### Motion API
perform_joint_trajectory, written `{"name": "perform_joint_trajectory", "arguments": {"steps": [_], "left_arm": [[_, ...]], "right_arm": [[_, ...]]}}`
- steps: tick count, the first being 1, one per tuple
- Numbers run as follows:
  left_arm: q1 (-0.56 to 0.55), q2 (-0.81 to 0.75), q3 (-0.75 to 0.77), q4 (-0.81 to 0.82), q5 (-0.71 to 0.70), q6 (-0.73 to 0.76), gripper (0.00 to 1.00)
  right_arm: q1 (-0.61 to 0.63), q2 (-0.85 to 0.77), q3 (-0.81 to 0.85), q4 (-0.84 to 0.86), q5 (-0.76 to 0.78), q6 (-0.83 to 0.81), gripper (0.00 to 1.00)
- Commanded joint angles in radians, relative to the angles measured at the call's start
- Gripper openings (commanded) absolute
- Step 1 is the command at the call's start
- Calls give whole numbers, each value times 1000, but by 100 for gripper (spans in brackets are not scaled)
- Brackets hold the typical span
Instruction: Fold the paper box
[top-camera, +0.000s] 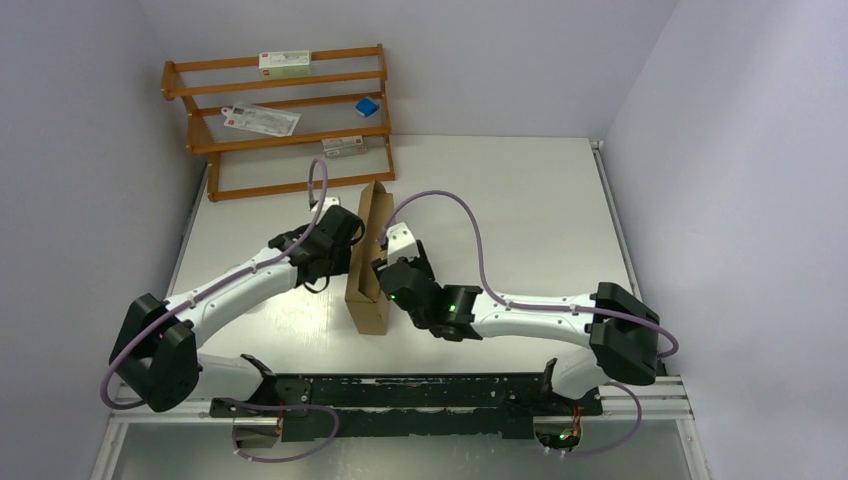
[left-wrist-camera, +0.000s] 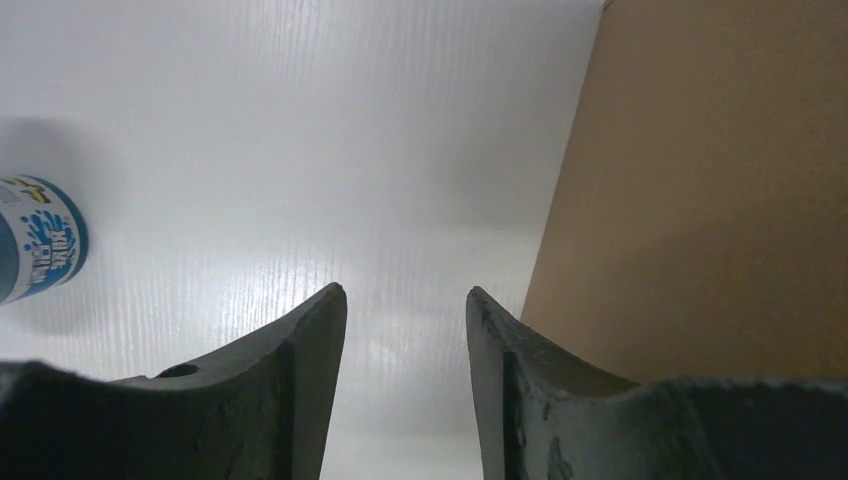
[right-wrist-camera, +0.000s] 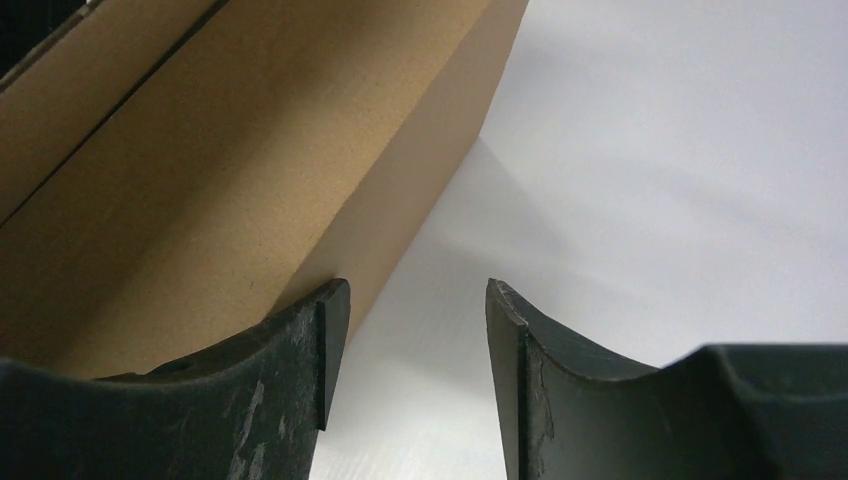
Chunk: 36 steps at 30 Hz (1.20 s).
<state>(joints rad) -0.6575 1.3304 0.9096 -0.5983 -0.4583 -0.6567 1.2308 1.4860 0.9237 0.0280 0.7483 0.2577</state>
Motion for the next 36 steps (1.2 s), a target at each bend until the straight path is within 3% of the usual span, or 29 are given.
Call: {"name": "perform_joint_trajectory", "arguments": {"steps": [1, 12, 21, 28, 36], "left_arm": [[-41, -66, 42, 80, 0, -18, 56], [93, -219, 2, 89, 78, 26, 62], [116, -311, 7, 149, 212, 9, 68], [168, -216, 69, 256, 331, 12, 72], [278, -84, 69, 509, 495, -75, 72]], "right_arm": [[2, -43, -17, 68, -72, 12, 58], [-128, -200, -106, 95, -194, -17, 63], [-233, -283, -163, 159, -376, 97, 62], [-305, -213, -160, 232, -374, 91, 54], [-364, -63, -131, 387, -378, 16, 51]]}}
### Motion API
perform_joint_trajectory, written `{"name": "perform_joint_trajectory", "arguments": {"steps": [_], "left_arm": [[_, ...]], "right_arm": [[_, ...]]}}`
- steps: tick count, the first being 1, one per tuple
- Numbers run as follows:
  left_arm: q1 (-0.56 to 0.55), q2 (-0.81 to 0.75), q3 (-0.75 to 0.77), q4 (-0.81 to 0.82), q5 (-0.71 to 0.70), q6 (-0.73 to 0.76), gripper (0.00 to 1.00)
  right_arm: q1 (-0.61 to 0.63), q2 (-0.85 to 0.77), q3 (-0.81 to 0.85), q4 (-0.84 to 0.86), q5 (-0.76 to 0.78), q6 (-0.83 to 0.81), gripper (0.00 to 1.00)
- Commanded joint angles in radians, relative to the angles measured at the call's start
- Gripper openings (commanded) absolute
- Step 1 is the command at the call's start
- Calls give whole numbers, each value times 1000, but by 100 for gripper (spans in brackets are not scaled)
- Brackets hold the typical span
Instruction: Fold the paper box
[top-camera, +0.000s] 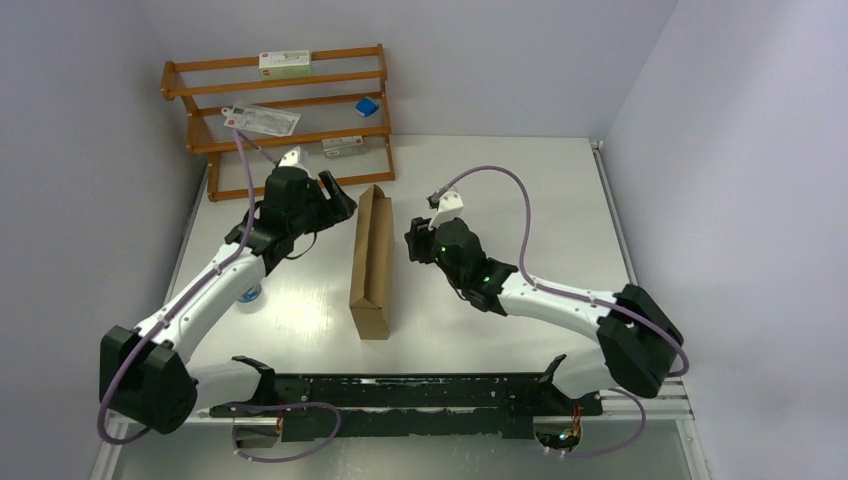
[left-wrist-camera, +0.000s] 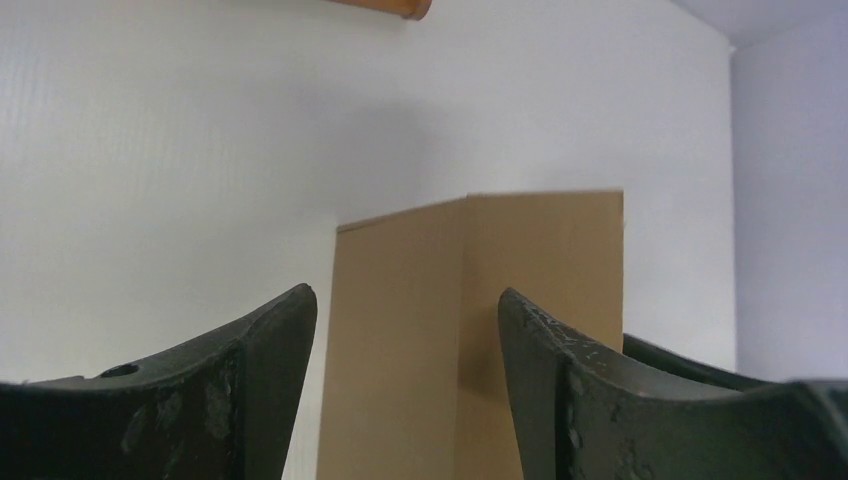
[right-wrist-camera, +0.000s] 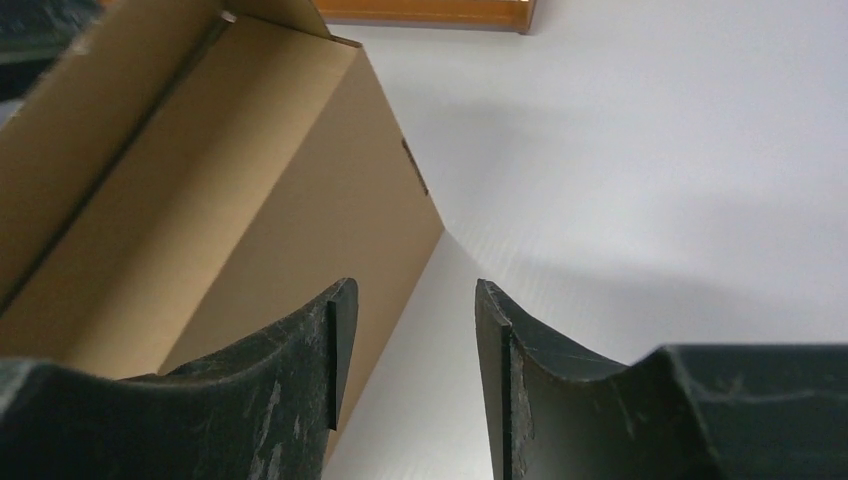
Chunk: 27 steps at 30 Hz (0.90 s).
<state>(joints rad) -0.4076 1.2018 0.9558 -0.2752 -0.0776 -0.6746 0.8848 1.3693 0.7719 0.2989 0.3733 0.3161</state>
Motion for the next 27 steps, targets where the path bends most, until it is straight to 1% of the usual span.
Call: {"name": "perform_joint_trajectory", "arguments": {"steps": [1, 5, 7, 12, 17, 21, 25, 27], "left_arm": [[29, 64, 28, 210, 124, -66, 72], [30, 141, 45, 304, 143, -95, 71], [32, 181, 55, 324, 152, -103, 71], [32, 261, 58, 402, 241, -122, 69], [28, 289, 48, 465, 325, -145, 67], [12, 284, 39, 460, 333, -130, 64], [7, 265, 34, 379, 275, -72, 65], [11, 246, 48, 319, 215, -32, 66]], "right_arm": [[-19, 71, 26, 132, -4, -53, 50], [-22, 137, 44, 190, -12, -81, 50], [-23, 166, 56, 212, -27, -86, 50], [-22, 211, 78, 243, -72, -91, 49], [-21, 238, 91, 273, -125, -80, 49], [-21, 256, 106, 274, -121, -74, 49], [-22, 247, 115, 248, -114, -69, 49], [-23, 223, 109, 215, -104, -63, 50]]}}
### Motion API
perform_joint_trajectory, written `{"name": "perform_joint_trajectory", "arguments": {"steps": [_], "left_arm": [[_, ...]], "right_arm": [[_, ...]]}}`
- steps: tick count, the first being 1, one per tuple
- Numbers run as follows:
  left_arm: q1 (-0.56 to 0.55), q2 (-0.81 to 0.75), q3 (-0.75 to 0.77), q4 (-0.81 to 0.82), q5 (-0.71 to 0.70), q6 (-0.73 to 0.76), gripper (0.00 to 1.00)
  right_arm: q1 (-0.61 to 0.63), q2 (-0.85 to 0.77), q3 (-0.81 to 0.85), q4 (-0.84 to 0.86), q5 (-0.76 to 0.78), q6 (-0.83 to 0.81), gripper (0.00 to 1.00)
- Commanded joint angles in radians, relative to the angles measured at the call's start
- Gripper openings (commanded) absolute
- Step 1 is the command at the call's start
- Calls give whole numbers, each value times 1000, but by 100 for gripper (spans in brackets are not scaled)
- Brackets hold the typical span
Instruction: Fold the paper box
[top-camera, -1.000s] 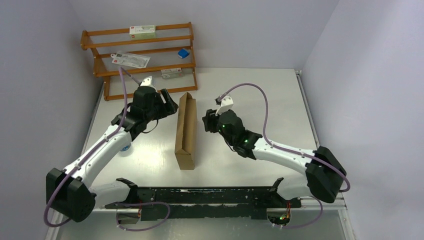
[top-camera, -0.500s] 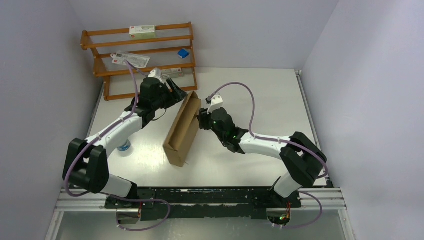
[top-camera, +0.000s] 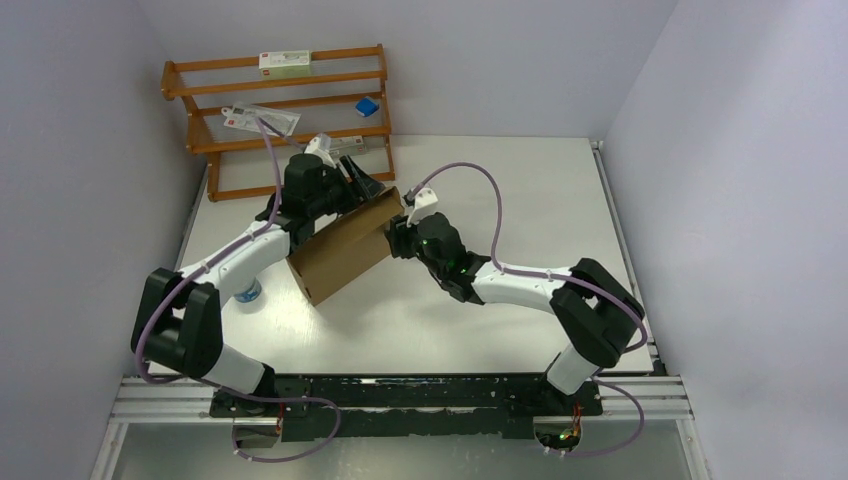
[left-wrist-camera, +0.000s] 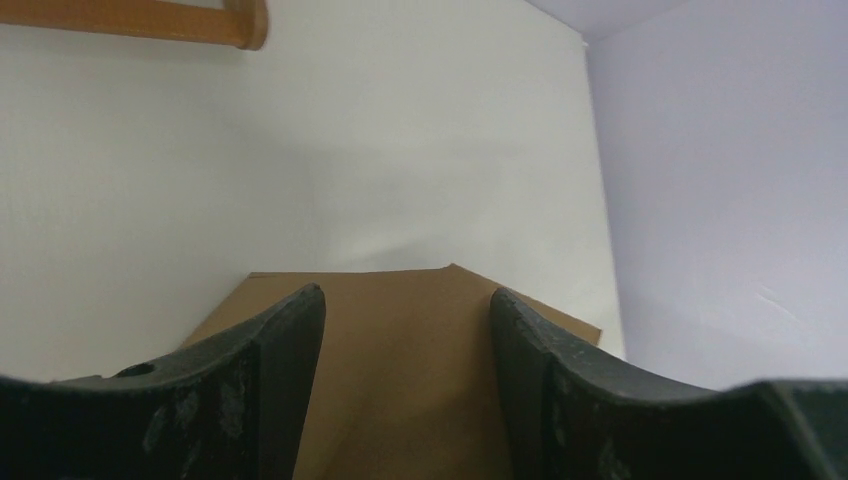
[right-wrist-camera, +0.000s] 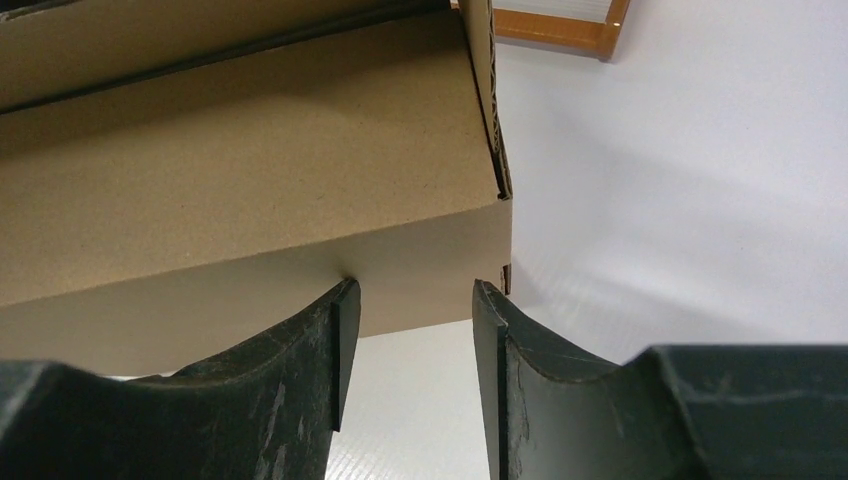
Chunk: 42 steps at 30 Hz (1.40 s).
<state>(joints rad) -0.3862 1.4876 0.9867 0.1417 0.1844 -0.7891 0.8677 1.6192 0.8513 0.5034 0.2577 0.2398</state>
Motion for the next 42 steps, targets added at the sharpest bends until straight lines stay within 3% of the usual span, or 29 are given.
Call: {"name": "perform_joint_trajectory", "arguments": {"steps": [1, 12, 24, 31, 42], "left_arm": [[-7, -50, 30, -129, -79, 110, 67], [36, -170, 209, -418, -367, 236, 74], [53, -470, 81, -761, -590, 181, 84], [55, -583, 29, -887, -563, 107, 85], [55, -660, 28, -1056, -450, -64, 80]], "right_arm": [[-6, -47, 21, -4, 20, 16, 50], [-34, -230, 51, -225, 31, -17, 63], [-116, -61, 344, -272, -96, 66, 67], [-122, 59, 482, -328, -123, 94, 63], [-121, 78, 432, -350, -145, 95, 46]]}}
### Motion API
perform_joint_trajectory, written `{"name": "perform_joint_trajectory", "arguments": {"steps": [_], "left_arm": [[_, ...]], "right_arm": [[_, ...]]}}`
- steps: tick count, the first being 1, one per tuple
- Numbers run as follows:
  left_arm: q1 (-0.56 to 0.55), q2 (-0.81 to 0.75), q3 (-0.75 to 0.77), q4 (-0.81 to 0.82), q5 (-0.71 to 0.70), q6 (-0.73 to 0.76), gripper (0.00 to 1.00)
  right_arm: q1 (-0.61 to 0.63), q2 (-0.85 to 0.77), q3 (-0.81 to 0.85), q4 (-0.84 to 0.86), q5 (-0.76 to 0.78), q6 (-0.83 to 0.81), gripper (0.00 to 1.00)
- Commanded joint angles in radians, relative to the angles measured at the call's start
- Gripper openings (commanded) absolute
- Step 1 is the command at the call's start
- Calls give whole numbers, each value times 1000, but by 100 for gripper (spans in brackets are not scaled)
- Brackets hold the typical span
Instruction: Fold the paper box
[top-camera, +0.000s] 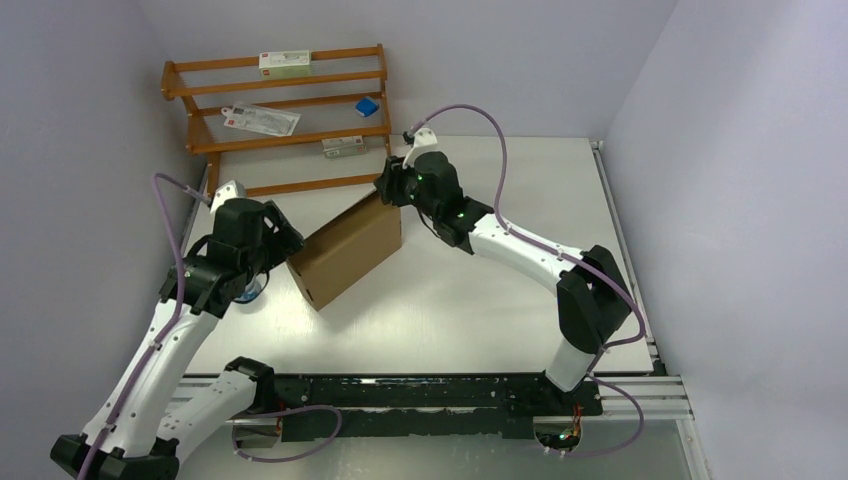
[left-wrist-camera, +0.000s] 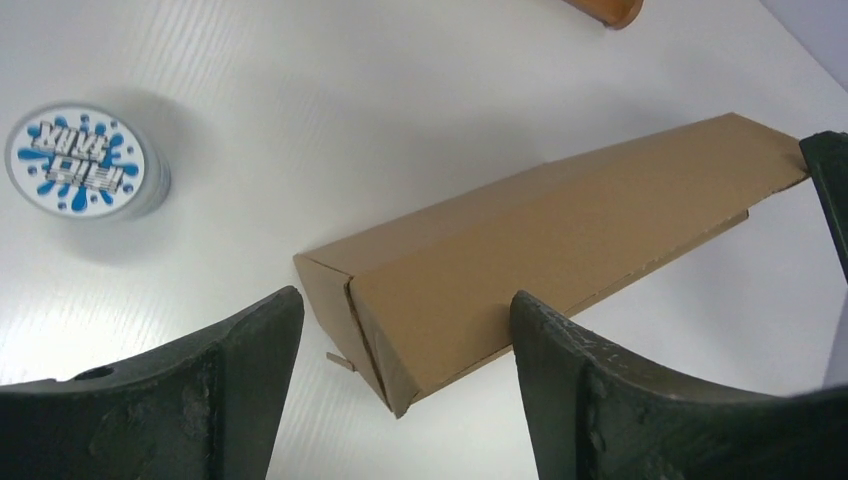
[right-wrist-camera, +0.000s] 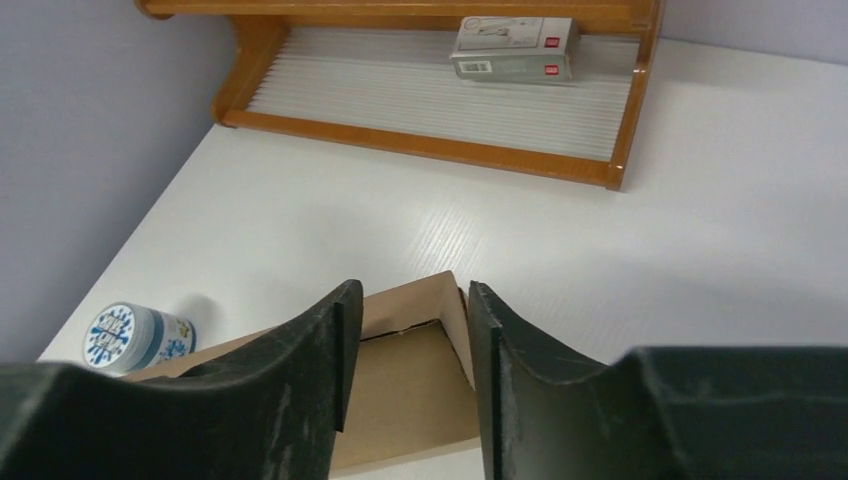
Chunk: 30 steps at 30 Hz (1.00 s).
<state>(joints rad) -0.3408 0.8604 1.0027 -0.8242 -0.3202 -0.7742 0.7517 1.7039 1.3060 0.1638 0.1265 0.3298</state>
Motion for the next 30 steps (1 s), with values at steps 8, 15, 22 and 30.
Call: {"name": "perform_joint_trajectory", "arguments": {"steps": [8, 15, 22, 30], "left_arm": [[10, -70, 6, -93, 175, -163, 75], [10, -89, -43, -111, 286, -216, 68], [10, -124, -103, -108, 233, -215, 62], [10, -5, -91, 106, 236, -49, 53]], "right_arm": [[-4, -22, -111, 34, -21, 35, 30], [7, -45, -185, 82, 9, 34, 29], [11, -76, -252, 119, 16, 36, 30], [13, -170, -333, 80, 50, 41, 30]]}}
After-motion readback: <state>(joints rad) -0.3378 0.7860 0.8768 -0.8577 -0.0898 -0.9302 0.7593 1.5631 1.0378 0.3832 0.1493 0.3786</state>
